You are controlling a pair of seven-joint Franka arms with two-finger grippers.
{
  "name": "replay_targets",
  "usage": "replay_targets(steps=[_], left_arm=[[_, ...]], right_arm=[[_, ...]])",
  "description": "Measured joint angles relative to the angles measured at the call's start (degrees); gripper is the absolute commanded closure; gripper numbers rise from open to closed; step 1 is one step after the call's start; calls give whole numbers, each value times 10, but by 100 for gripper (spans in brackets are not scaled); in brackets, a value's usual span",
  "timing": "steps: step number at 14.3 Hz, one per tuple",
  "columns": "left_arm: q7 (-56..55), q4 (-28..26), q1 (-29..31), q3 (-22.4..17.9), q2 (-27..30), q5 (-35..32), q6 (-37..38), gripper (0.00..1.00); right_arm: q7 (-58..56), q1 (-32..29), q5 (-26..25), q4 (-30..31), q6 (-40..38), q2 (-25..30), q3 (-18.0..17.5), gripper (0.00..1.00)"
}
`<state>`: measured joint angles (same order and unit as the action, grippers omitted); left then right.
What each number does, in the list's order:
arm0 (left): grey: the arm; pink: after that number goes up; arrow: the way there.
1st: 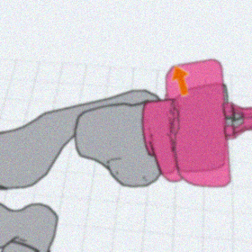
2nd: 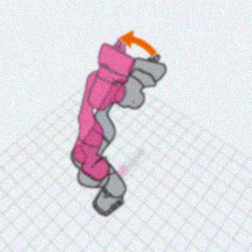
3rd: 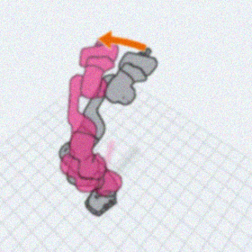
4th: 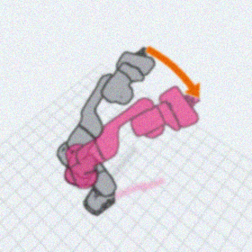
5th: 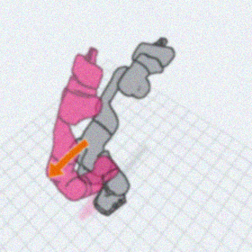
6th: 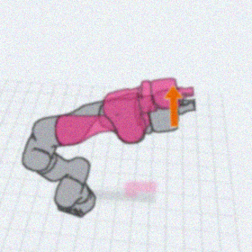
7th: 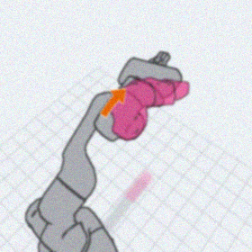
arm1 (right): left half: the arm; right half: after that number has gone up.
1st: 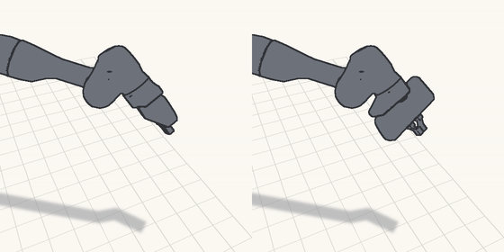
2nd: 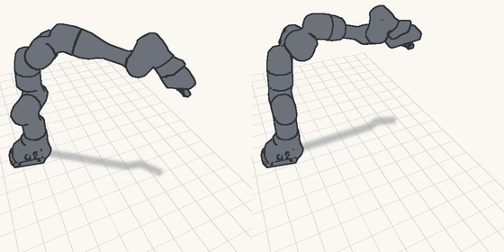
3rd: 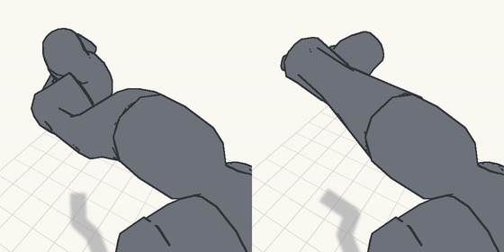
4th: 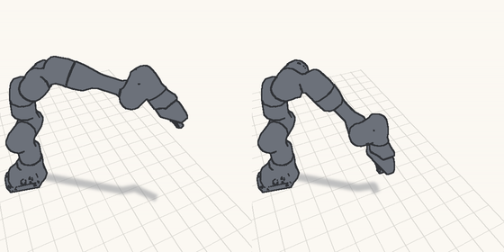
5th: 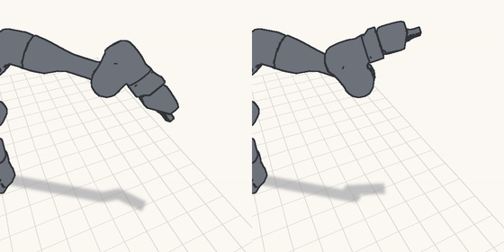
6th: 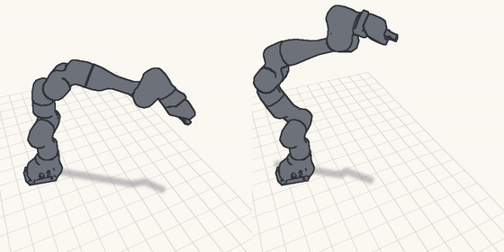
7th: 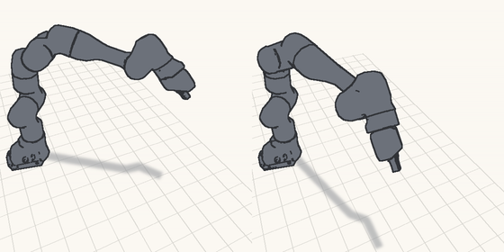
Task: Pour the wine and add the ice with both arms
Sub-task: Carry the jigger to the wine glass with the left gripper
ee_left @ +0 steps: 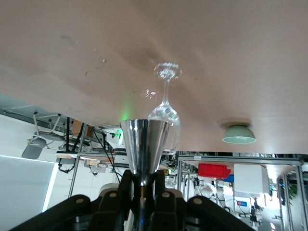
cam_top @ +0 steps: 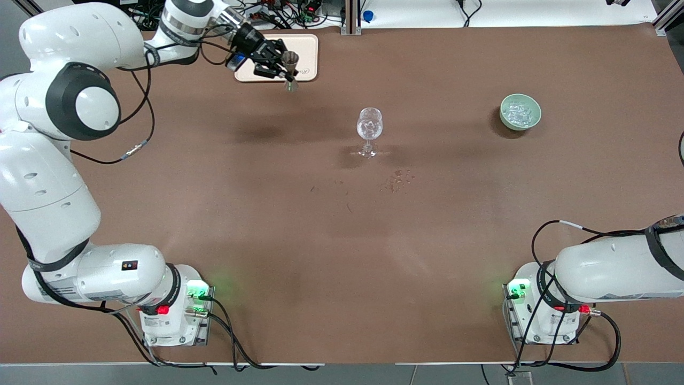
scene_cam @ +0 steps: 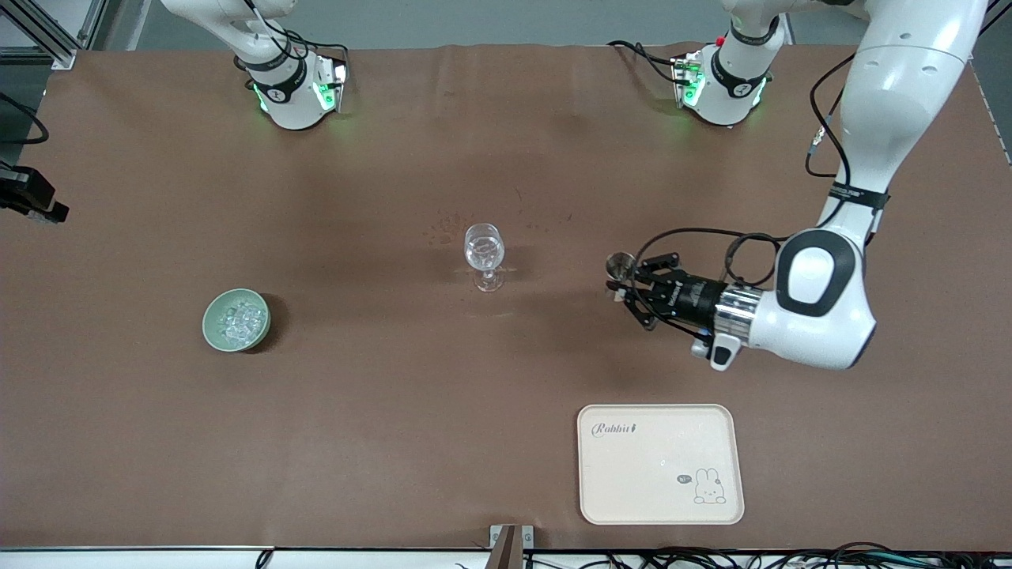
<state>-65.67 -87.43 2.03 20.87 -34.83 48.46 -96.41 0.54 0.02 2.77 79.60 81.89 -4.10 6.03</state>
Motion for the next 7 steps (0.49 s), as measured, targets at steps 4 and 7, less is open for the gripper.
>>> replay_targets(steps=[4, 7], left_arm=[[-105, 0, -51, 1, 48, -1, 0, 99], [-167, -1, -81, 1, 65, -41, -7, 99]], right_arm=[[0, 0, 0, 0, 3, -1, 0, 99], [0, 0, -11, 0, 3, -1, -2, 99]])
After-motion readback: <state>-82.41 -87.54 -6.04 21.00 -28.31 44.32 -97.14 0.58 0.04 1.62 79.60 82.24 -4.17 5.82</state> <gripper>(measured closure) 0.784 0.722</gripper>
